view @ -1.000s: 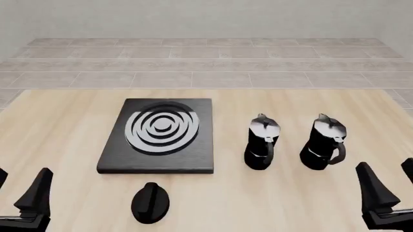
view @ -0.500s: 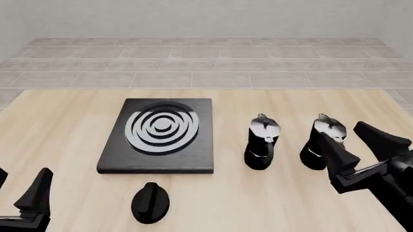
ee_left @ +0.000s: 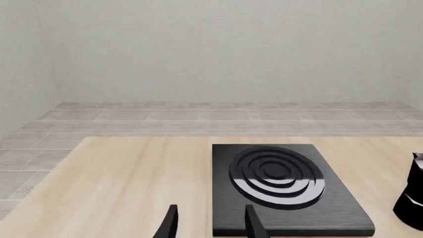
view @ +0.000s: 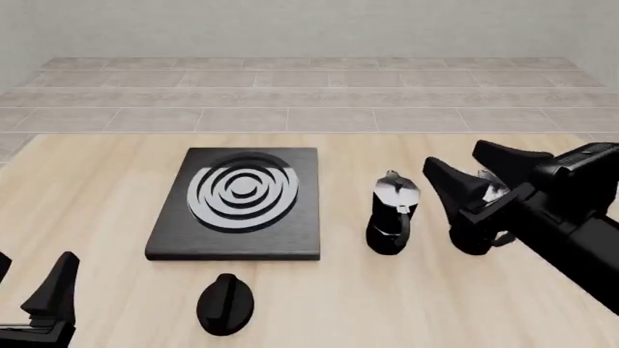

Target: Put both moka pots on the stove.

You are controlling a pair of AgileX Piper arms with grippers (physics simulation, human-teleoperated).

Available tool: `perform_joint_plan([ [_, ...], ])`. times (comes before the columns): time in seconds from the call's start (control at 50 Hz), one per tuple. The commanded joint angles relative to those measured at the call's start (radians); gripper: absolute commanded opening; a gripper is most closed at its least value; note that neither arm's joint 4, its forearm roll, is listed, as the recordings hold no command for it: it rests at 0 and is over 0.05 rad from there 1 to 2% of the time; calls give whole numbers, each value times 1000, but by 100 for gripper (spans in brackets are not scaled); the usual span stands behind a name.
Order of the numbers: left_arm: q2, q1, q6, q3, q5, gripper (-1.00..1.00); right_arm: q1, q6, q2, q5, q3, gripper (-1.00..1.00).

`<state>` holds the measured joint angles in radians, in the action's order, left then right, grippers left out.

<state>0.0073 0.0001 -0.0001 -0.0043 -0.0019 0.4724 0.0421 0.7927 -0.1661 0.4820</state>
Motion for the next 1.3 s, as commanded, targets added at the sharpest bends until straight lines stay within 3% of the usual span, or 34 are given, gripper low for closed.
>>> perform_joint_plan([
  [0.02,0,0,0,0,0,100,26,78,74,147,152,100],
  [0.4,0,0,0,0,0,100,22,186,167,376,372,100],
  [0.58,0,0,0,0,0,100,0,297,193,474,435,100],
  [0.66,0,0,0,0,0,100,5,316,200,497,454,100],
  [0.7,0,0,0,0,0,100,11,353,207,504,453,100],
  [0.96,0,0,0,0,0,100,-29,431,205,560,442,100],
  [1.3,0,0,0,0,0,100,-66,478,222,547,370,100],
])
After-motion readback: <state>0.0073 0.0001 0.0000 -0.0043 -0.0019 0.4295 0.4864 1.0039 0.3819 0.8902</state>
